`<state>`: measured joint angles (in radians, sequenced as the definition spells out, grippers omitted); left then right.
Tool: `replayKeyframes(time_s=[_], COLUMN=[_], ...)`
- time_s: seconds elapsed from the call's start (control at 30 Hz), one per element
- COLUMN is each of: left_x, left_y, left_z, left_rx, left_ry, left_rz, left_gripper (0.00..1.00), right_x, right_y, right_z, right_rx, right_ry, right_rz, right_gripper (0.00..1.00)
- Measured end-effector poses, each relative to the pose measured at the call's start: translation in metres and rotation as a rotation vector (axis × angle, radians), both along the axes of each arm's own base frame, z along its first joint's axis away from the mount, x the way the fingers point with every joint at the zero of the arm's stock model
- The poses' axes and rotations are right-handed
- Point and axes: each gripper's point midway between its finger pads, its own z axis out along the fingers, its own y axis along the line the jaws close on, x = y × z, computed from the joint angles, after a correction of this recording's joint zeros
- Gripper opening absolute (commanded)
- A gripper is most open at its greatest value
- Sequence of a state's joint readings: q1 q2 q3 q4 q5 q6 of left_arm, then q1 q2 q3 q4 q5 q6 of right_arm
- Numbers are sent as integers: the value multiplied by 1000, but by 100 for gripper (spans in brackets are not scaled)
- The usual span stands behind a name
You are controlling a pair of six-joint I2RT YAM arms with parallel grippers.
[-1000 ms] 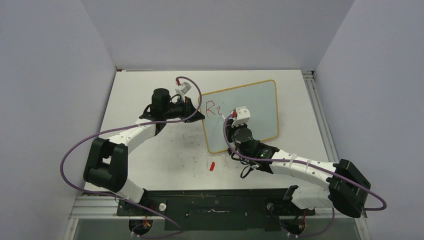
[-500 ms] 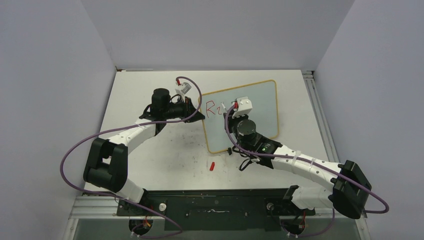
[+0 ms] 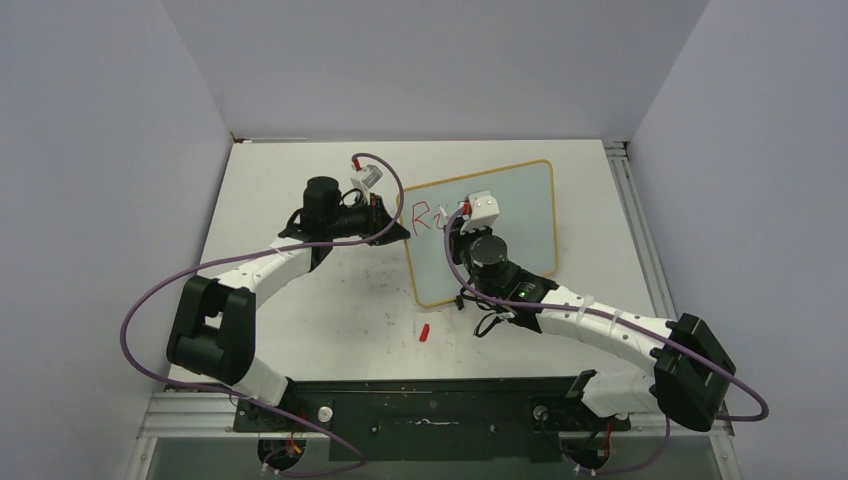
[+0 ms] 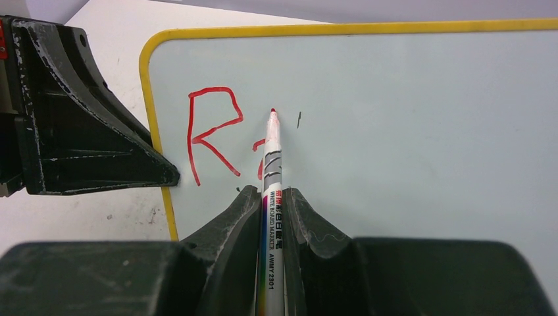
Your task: Write a sentence on the whiteboard
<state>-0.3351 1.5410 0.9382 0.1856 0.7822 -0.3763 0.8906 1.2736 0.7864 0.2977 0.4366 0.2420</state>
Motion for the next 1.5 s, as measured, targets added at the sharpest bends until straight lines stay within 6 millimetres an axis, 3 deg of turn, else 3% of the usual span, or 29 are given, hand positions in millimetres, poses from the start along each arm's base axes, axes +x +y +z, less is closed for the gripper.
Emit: replayKeyframes(time_s=[0.6,0.97,1.23,1.5], left_x=[1,0,0,0], left_y=[0,-1,-1,-1], left_z=[-1,-1,-1,-1], left_rx=[8,7,7,7], left_ry=[-6,-4,-4,-4], left_rz=[7,0,0,0], left_gripper=[0,0,0,0], right_x=[5,-9,-8,-5], right_y=[0,-16,-26,-26], right_z=[-5,41,10,6], right_rx=[-1,87,34,30], right_ry=[6,-78,-27,-20], right_rz=[-4,-7,-27,-29], right_gripper=[5,5,5,5])
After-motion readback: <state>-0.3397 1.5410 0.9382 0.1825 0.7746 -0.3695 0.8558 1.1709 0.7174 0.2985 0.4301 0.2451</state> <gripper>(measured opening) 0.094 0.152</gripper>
